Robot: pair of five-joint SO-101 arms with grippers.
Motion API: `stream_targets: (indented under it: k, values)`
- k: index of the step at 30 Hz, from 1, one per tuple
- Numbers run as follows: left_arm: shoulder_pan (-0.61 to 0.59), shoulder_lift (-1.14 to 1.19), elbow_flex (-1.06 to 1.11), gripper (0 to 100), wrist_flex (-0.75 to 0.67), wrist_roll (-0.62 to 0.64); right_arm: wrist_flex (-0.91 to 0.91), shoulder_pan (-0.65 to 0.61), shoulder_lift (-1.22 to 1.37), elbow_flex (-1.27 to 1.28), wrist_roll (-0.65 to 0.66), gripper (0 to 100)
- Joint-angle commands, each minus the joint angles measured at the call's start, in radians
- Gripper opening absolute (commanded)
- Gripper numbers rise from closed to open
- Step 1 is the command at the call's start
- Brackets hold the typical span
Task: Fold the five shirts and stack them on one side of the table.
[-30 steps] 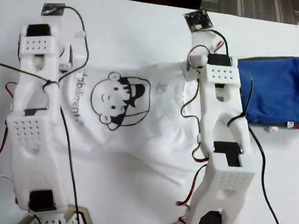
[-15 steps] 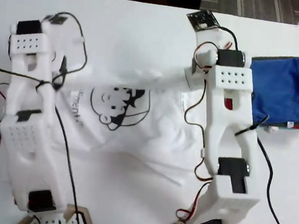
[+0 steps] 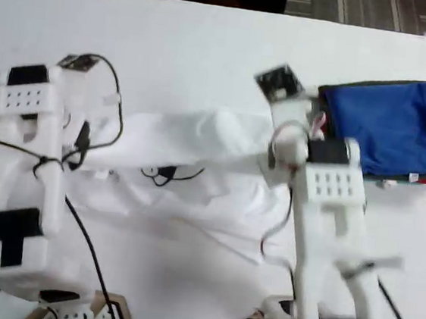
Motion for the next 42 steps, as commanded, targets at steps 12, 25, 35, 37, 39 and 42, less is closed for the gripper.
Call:
stream_targets:
  k: [12, 25, 35, 37, 39, 42]
  values:
    - [-0.08, -0.107, 0.297, 3, -0.149, -0.11, -0.031, 0.07, -0.289, 0.373, 0.103, 2.0]
    - [-0.083, -0.114, 0.351, 3, -0.169, -0.117, -0.03, 0.071, -0.292, 0.43, 0.123, 2.0]
    - [-0.084, -0.112, 0.355, 4, -0.166, -0.199, -0.059, 0.07, -0.291, 0.5, 0.124, 7.4]
    - [-0.084, -0.114, 0.323, 10, -0.143, -0.198, -0.059, 0.07, -0.291, 0.497, 0.124, 14.6]
    - [-0.086, -0.114, 0.271, 18, -0.104, -0.201, -0.059, 0.067, -0.292, 0.489, 0.124, 20.6]
    - [-0.098, -0.114, 0.156, 25, -0.026, -0.195, -0.047, 0.042, -0.292, 0.453, 0.124, 21.9]
